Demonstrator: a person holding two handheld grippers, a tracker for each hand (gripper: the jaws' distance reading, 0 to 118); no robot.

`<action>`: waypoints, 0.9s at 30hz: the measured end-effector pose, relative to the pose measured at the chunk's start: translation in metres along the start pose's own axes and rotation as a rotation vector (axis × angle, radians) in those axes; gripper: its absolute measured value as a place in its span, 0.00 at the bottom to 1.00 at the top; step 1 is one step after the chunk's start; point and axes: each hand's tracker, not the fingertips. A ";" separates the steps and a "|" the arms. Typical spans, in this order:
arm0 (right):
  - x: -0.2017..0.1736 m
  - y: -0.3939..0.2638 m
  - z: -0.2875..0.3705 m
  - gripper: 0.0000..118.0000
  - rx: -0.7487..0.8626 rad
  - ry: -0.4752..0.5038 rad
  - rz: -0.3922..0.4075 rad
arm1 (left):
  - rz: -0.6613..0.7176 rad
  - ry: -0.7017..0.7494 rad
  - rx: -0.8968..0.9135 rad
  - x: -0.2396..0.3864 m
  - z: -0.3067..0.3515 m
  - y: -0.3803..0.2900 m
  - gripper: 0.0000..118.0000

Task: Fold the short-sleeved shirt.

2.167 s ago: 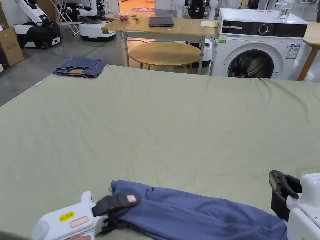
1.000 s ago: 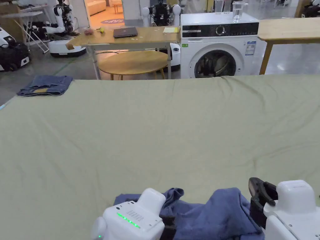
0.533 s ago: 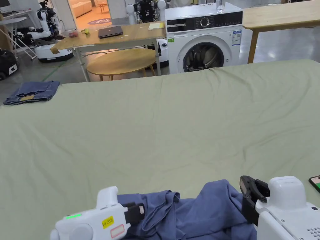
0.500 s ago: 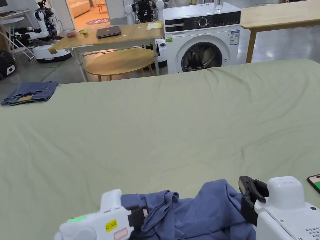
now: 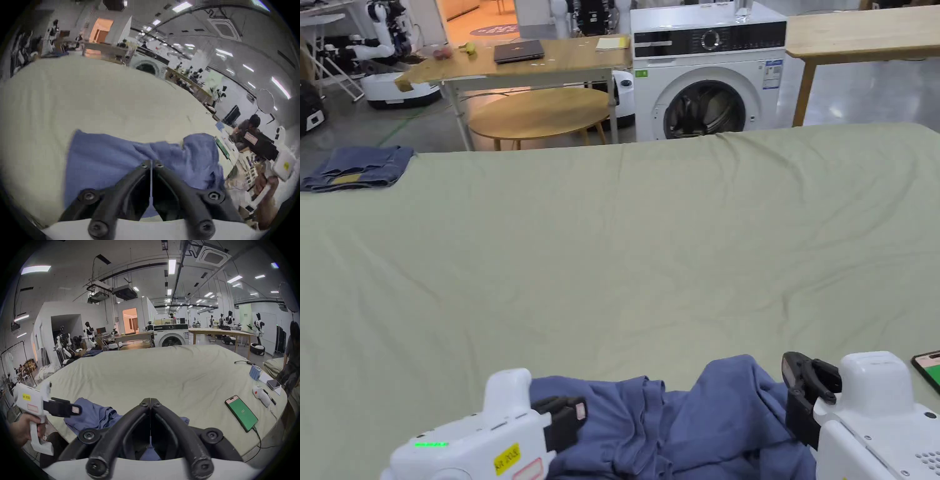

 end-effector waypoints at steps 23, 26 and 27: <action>-0.044 0.010 -0.010 0.00 -0.044 0.064 0.084 | 0.763 -0.323 -0.043 -0.097 -0.051 -0.057 0.11; -0.042 0.011 -0.005 0.00 -0.046 0.041 0.105 | 0.752 -0.357 0.034 -0.105 -0.045 -0.056 0.10; -0.041 0.012 -0.003 0.00 -0.046 0.036 0.115 | 0.688 -0.316 0.040 -0.106 -0.039 -0.052 0.10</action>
